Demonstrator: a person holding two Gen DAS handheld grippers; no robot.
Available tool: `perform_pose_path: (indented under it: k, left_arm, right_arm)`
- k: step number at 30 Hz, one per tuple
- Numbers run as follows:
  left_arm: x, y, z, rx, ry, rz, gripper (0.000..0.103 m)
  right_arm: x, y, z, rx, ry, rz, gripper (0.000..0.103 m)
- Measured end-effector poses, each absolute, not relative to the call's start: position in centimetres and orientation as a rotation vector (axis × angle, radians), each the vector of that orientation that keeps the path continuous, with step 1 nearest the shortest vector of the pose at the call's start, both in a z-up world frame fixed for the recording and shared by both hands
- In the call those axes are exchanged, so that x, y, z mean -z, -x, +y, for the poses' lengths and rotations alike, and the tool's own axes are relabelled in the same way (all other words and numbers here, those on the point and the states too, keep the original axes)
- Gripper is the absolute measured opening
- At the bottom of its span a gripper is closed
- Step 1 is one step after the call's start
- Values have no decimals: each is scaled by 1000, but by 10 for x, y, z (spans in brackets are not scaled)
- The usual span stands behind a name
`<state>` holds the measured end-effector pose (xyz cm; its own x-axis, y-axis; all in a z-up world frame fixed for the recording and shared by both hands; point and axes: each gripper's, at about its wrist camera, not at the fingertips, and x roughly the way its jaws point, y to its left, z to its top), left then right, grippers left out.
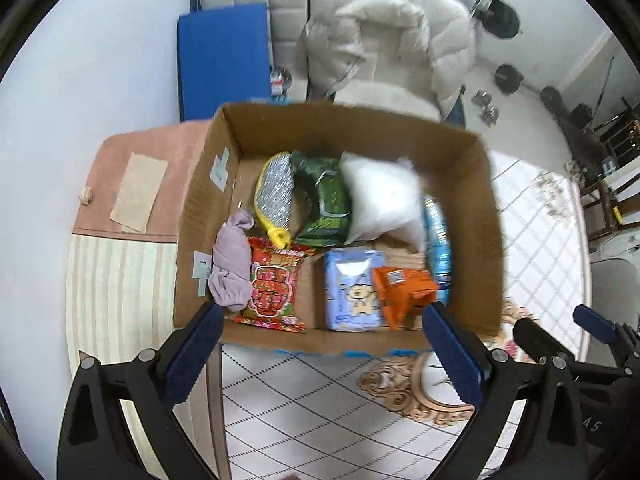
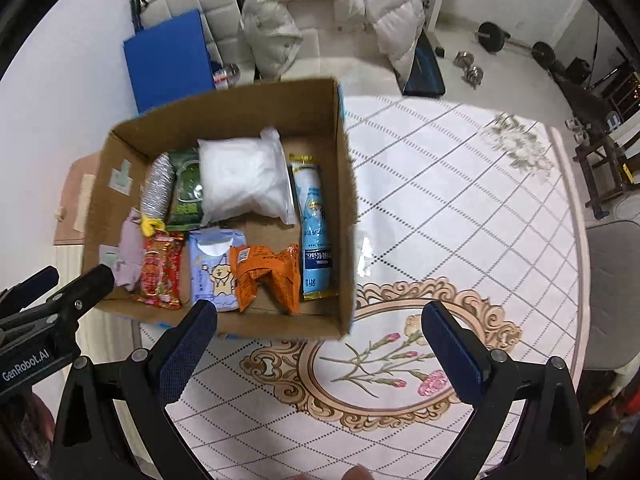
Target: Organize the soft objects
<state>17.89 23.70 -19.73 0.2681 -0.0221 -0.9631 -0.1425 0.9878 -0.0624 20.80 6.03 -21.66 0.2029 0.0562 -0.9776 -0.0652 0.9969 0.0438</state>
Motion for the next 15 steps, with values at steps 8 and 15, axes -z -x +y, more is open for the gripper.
perform_pose_path:
  k: [8,15]
  left_arm:
    - [117,-137,215,-53,105,1157,102]
    - [62,-89,200,-55,87,1056,102]
  right_arm:
    - [132,-154,43,-123,-25,1241,103]
    - [66,-103,32,-104,6,1129,103]
